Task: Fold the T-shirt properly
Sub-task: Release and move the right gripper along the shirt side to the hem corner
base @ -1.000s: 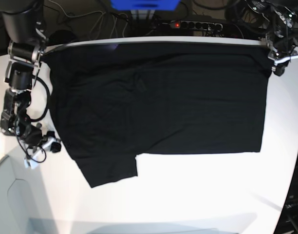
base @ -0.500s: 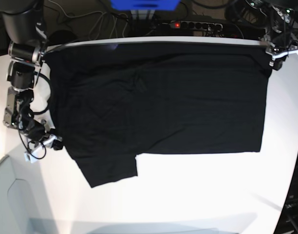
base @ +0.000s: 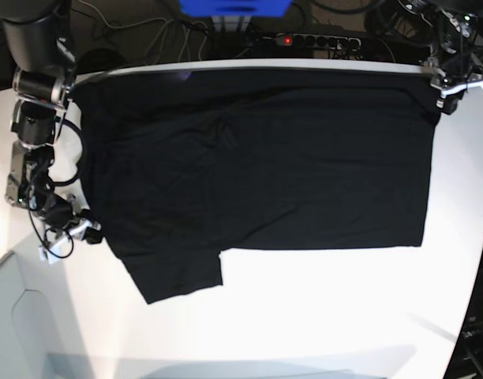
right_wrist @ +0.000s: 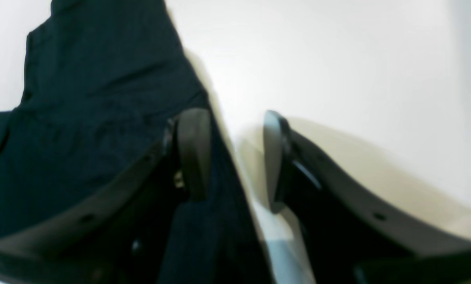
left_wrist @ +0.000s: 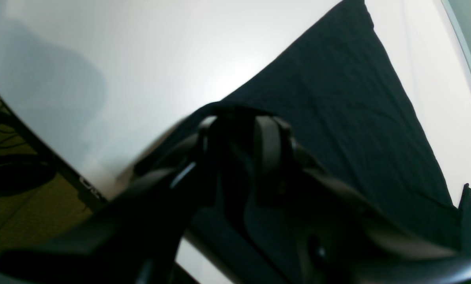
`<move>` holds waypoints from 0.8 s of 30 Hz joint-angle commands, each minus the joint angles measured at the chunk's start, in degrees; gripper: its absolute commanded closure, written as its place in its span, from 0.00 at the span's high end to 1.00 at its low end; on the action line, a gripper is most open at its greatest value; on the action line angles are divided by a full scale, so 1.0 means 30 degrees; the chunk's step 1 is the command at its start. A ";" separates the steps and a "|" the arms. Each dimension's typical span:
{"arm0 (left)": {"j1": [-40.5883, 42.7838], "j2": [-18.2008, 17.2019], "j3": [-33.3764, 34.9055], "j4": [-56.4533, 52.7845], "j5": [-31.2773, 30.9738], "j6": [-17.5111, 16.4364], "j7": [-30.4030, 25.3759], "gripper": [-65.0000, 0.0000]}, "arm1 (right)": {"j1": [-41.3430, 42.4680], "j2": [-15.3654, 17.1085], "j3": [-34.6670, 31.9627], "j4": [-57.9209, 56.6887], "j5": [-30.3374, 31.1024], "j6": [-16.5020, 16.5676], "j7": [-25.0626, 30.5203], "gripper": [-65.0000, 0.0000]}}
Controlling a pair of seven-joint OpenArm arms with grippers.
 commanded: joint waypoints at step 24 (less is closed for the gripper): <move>-0.0374 -0.0308 -0.0026 0.0351 -0.0159 0.0063 -0.0202 0.23 | -0.0518 -0.1173 -0.1481 0.0017 -0.0542 0.0417 -0.1425 0.36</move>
